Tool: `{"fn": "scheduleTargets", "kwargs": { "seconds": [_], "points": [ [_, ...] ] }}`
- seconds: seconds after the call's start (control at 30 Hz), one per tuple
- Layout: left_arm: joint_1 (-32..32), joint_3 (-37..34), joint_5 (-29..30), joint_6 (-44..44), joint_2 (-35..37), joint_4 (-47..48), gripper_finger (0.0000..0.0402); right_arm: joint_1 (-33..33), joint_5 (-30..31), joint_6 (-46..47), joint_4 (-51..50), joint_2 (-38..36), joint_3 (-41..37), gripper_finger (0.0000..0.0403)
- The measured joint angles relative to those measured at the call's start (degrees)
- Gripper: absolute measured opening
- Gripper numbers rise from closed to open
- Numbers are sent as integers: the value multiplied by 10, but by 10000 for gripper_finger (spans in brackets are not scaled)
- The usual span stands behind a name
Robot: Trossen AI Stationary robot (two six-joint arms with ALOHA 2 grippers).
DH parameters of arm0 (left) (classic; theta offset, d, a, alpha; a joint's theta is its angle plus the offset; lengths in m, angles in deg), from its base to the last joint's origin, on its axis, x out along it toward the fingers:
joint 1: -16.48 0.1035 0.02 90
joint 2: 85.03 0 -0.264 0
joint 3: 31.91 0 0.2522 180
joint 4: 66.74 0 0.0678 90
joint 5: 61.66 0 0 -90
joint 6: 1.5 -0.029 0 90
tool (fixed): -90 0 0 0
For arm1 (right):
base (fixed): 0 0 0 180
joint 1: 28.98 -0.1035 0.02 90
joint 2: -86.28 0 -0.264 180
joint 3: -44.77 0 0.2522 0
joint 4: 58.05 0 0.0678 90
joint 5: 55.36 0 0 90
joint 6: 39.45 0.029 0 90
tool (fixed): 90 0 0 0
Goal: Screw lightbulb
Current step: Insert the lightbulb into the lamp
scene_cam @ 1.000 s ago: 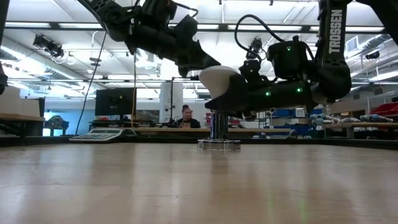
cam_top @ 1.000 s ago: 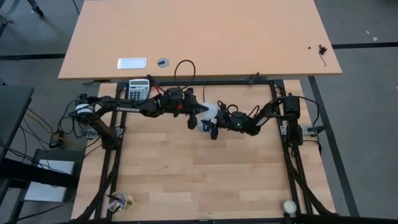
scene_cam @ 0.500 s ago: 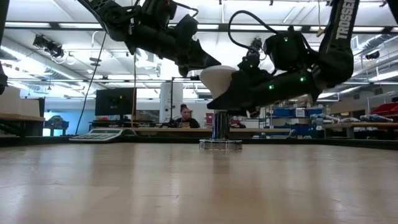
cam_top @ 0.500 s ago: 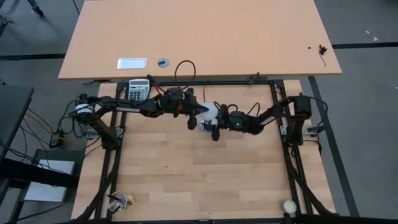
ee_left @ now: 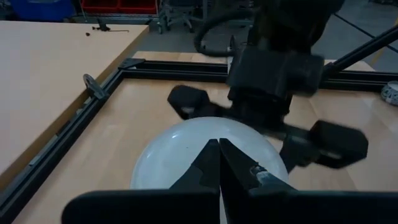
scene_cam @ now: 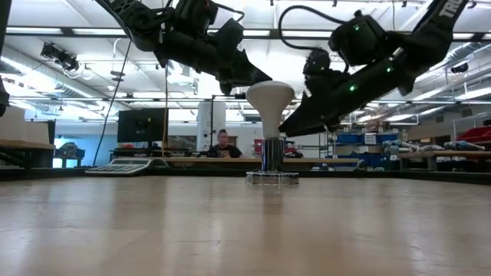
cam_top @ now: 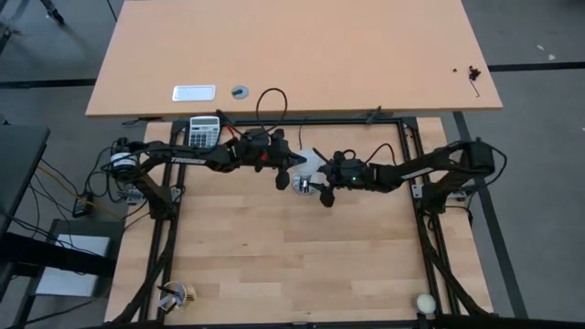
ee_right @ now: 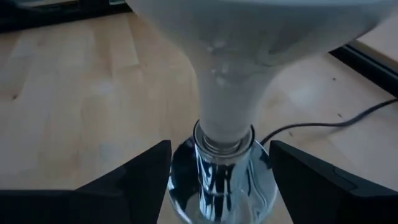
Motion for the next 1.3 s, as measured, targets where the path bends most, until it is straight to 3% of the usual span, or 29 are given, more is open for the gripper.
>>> {"fn": "scheduleTargets", "kwargs": {
  "seconds": [0.3, 0.43, 0.67, 0.97, 1.3],
  "points": [
    [0, 0, -2, 0, 0, -3, 0, -1, 0, 21, -176, -129, 0, 208],
    [0, -1, -8, 0, -1, -3, 0, -16, 4, 26, -203, -174, 0, 138],
    [0, -1, -8, 1, -1, -3, 0, -45, 49, -20, -166, -211, 40, 13],
    [0, -1, -8, 1, -1, -4, 0, -31, 54, -44, -153, -117, 118, 17],
    [0, -1, -6, 1, -1, -5, 0, -31, 83, -13, -167, -84, 123, 13]
  ]
}}
